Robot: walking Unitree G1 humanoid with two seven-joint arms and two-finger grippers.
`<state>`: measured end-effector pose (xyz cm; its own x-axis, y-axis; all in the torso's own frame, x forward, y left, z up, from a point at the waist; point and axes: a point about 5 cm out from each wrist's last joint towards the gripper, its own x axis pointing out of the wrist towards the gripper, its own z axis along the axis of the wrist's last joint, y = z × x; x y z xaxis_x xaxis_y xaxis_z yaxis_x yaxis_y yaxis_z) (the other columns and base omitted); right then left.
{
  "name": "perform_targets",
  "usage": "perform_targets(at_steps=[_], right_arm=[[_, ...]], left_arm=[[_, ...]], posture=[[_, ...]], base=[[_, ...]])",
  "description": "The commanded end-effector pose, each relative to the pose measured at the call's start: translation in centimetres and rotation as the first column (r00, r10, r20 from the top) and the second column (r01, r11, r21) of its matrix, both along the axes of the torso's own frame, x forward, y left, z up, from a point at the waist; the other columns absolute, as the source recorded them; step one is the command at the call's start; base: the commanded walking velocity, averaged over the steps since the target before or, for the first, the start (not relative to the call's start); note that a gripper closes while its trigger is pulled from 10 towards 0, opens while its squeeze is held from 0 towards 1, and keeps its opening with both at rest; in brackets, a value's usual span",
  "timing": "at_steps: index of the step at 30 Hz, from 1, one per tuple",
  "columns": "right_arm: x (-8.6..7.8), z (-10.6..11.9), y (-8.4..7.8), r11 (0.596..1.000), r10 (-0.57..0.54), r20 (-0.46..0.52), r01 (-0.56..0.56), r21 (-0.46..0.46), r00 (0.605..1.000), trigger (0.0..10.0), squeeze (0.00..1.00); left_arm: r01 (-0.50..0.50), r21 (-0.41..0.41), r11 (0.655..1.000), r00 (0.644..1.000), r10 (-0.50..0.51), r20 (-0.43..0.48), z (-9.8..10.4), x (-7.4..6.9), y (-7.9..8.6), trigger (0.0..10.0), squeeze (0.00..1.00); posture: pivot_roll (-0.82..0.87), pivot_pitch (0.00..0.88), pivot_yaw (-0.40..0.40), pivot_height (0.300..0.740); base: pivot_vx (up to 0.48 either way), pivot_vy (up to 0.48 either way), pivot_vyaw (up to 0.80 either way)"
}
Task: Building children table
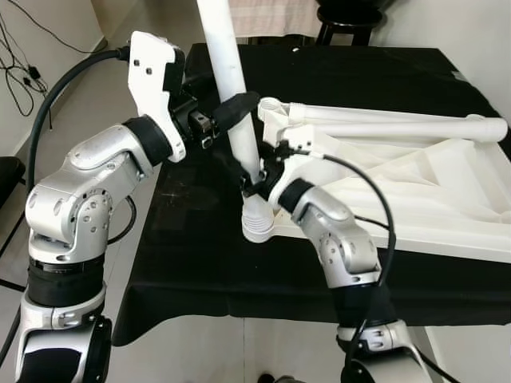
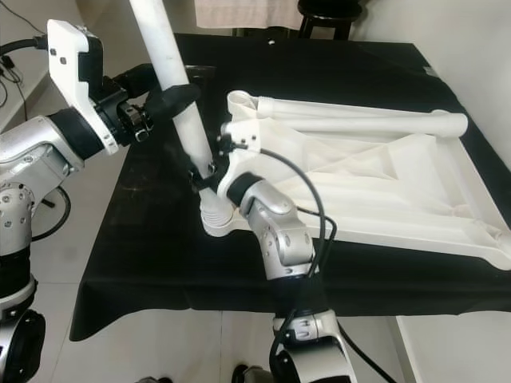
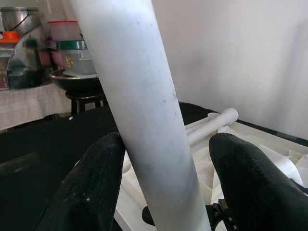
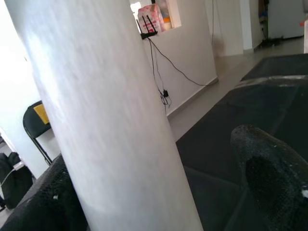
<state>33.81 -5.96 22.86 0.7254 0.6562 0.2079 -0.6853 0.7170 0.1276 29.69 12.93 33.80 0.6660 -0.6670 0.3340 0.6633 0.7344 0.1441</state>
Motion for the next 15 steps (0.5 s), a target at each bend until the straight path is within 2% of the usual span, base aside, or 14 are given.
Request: perform_targets(at_steps=[1,15], right_arm=[[-0.27,-0.78,0.19,1.000,0.007,-0.010,-0.007,-0.016,1.000,0.0,1.00],[0.09,-0.68,0.09,1.000,0.027,0.000,-0.027,0.015,1.000,0.0,1.00]], left_arm=[[0.008,0.022,1.000,1.000,-0.008,0.001,-0.08,-0.38,0.02,10.0,0.00],[0.029,0.031,0.999,1.000,-0.029,0.011,0.32,-0.41,-0.19,10.0,0.00]], posture=[[-0.16,0.146,-0.075,0.740],[-0.16,0.135,-0.062,0.740]], base=[[0.000,0.000,0.00],[0.000,0.000,0.00]])
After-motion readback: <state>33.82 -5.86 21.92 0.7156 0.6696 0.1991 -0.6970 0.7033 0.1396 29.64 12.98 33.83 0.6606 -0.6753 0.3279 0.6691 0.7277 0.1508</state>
